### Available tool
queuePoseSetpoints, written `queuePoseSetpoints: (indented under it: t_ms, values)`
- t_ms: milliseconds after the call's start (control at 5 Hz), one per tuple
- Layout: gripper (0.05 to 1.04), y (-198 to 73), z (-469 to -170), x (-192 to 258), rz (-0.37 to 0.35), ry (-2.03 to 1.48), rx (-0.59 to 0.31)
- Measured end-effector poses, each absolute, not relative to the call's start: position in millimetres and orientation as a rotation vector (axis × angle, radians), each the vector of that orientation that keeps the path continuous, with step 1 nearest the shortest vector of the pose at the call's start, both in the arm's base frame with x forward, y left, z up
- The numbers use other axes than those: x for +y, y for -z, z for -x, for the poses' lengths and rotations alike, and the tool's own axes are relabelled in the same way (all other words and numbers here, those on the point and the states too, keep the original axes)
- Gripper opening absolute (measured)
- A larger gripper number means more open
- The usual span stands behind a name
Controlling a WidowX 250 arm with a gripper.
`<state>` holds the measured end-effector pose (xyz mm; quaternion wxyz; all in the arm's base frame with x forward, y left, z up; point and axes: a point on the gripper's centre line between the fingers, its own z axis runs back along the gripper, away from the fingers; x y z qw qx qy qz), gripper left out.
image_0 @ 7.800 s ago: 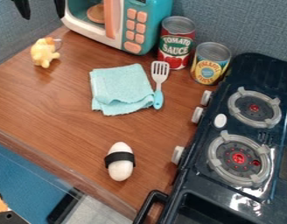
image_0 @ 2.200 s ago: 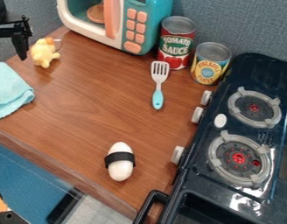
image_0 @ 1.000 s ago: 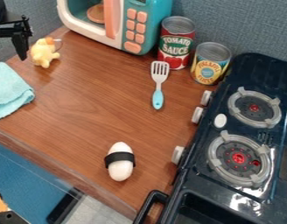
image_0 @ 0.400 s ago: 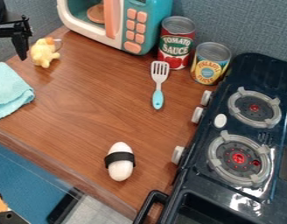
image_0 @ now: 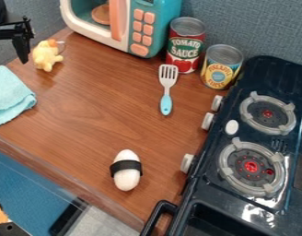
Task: Move the sky blue towel to the lower left corner of the table
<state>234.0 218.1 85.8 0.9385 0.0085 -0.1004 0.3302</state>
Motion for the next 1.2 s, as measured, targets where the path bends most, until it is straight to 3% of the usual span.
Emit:
queuePoseSetpoints:
  t_ms: [800,1200]
  values:
    - [0.999,-86,-234,217,-0.017,-0.675,-0.203]
    - [0.999,-107,-239,170,-0.046,-0.579,-0.210]
